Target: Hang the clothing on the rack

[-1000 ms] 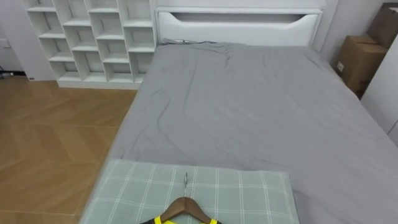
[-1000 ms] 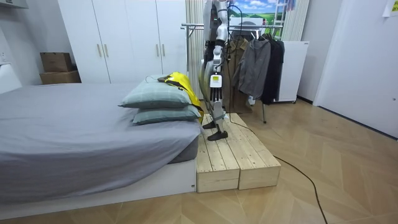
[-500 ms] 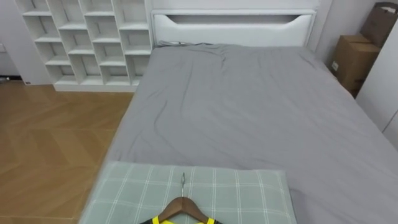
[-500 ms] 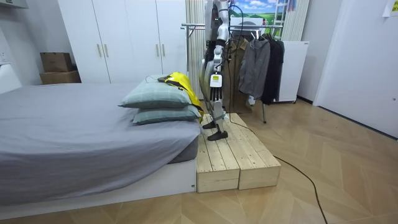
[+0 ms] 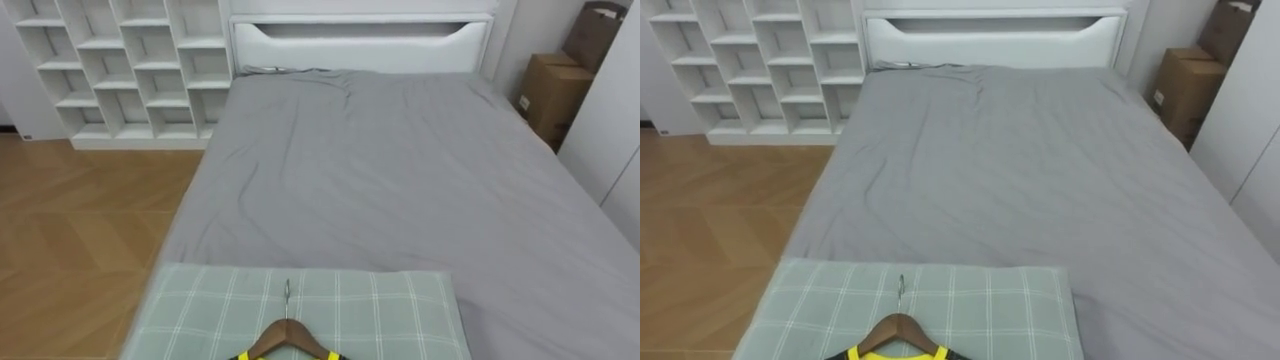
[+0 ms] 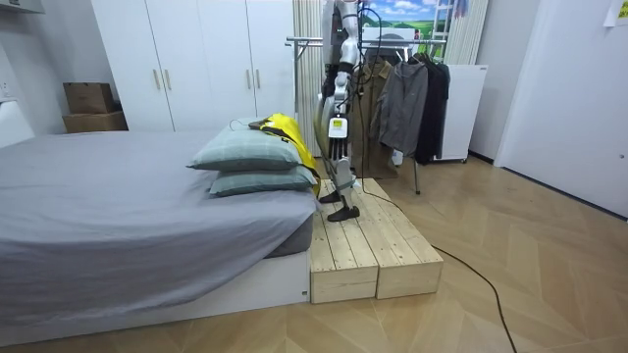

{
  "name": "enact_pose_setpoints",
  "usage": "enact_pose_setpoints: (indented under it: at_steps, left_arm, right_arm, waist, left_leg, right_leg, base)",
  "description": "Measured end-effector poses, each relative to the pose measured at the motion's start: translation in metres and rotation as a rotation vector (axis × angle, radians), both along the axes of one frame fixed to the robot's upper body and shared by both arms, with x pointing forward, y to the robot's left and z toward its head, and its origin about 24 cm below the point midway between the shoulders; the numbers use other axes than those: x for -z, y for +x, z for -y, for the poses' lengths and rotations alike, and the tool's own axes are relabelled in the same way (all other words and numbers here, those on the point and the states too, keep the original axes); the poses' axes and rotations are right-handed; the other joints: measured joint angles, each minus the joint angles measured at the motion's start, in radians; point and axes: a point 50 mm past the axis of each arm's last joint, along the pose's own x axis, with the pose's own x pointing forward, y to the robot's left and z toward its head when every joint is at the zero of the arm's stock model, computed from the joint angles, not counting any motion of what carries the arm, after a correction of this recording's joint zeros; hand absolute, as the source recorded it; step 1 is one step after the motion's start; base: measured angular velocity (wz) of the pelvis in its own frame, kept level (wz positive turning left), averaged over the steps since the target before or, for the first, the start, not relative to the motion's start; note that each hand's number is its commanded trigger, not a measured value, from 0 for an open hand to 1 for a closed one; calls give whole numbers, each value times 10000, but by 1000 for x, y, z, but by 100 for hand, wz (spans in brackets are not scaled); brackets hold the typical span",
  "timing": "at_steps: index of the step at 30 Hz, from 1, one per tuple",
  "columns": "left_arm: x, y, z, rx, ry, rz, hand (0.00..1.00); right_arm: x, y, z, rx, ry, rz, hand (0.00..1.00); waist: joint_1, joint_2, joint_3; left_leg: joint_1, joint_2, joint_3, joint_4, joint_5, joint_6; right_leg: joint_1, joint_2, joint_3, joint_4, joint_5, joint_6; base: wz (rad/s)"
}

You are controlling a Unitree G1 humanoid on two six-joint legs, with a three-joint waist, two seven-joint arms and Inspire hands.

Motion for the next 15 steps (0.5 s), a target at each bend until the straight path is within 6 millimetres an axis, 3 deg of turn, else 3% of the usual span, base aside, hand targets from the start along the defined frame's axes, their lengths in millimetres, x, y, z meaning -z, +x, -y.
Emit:
enact_pose_setpoints:
  at_steps: [6,15]
  left_arm:
    - [-1,1,-5,-632,416,318,0]
    - [-7,1,-21,-2379,2142,1218,0]
  right_arm:
    - [0,2,1,241,-38,141,0]
    - [-1,9,4,308,-320,386,0]
  waist:
    - [36,-44,2]
    - [146,63,-33]
  left_leg:
    - [58,-5,9,-52,-2,-1]
    - [29,3,-12,-99,-2,-2]
  right_leg:
    - [127,-5,-25,-150,-2,3]
    - [140,-6,-182,-124,4,-1]
  base:
    - [0]
    - [1]
